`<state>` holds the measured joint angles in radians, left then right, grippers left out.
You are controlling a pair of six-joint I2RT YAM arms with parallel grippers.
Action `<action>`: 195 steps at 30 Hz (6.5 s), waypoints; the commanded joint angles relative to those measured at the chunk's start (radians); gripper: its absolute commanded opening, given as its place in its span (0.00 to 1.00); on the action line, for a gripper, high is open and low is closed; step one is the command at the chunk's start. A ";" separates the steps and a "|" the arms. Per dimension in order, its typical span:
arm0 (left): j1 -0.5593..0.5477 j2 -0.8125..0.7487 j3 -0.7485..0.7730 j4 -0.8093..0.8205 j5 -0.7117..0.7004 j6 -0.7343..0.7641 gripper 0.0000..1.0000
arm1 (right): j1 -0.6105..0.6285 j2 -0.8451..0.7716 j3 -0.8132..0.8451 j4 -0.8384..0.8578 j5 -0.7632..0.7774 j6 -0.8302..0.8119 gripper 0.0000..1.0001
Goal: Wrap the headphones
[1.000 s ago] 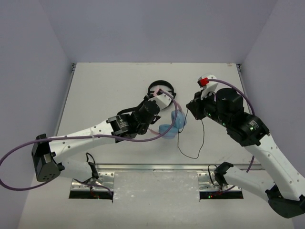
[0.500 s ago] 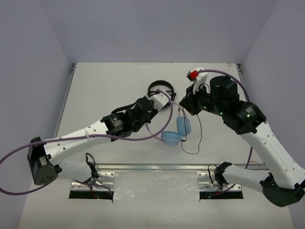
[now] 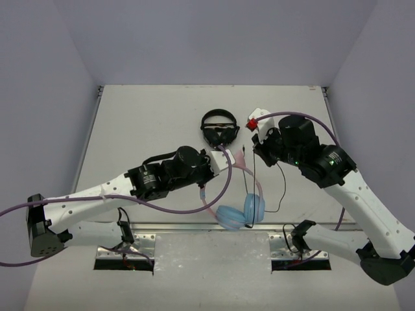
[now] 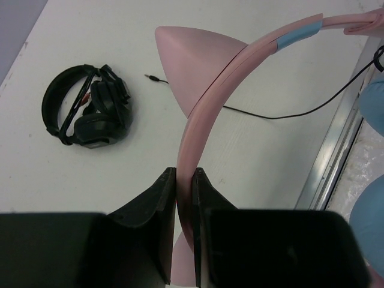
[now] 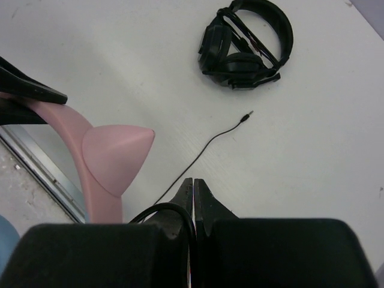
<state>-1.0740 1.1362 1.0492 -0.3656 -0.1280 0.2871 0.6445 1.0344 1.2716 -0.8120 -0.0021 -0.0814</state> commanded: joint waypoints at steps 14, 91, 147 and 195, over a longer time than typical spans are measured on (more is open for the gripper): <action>-0.026 -0.173 0.031 0.103 -0.053 -0.051 0.00 | -0.003 -0.023 -0.196 0.296 0.079 -0.024 0.01; 0.364 0.148 0.101 0.760 -1.061 -0.204 0.00 | 0.546 -0.085 -0.158 0.315 0.190 0.168 0.01; 0.201 -0.122 -0.200 0.582 -0.125 0.018 0.00 | -0.287 0.265 0.250 0.215 0.093 0.020 0.01; 0.203 0.008 0.498 0.252 -0.886 -0.704 0.00 | 0.182 -0.028 -0.639 1.120 -0.133 0.442 0.01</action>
<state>-0.8703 1.1019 1.4654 -0.1802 -0.8257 -0.3729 0.7456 1.0557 0.6559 0.2539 -0.2890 0.4046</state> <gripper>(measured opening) 0.109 0.013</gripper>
